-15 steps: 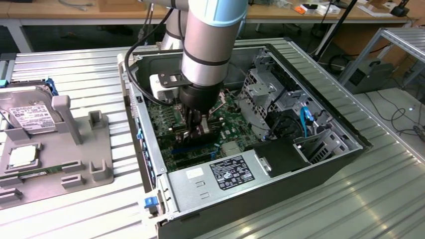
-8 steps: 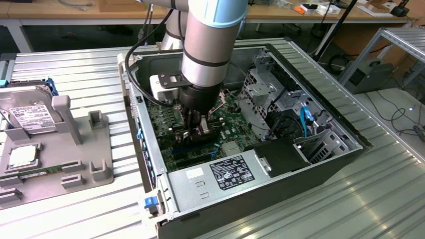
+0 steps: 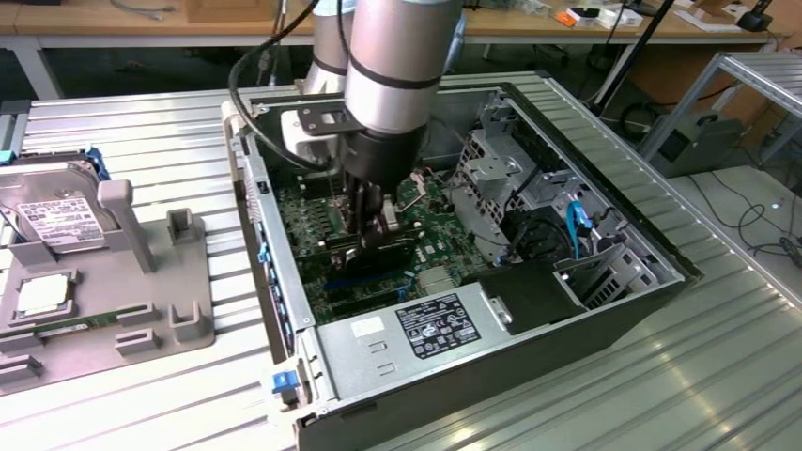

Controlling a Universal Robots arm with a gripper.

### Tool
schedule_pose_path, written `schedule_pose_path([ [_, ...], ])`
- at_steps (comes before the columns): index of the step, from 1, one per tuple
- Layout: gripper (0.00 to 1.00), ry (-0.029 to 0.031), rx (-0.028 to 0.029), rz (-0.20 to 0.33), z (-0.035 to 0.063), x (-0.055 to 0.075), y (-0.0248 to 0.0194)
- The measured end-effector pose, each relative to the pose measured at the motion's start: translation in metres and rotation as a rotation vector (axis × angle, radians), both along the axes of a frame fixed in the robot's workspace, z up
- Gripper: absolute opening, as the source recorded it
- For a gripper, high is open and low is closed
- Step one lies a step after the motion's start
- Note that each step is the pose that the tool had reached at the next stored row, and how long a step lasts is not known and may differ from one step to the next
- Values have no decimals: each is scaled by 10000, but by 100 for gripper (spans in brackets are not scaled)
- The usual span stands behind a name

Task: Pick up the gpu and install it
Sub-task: 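Insert the gpu into the slot, then press down on the gpu until it lock into place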

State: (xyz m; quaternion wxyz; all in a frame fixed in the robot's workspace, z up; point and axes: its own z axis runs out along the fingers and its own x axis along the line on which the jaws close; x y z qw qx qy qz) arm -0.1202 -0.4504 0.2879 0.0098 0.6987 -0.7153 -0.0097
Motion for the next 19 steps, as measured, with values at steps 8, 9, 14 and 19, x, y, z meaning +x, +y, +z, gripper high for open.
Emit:
schedule_pose_path([
  [8,11,-8,-51,1,422,0,76],
  [9,11,-10,-49,0,422,0,76],
  [14,11,-9,-51,1,424,0,76],
  [19,11,-8,-51,1,301,-115,75],
])
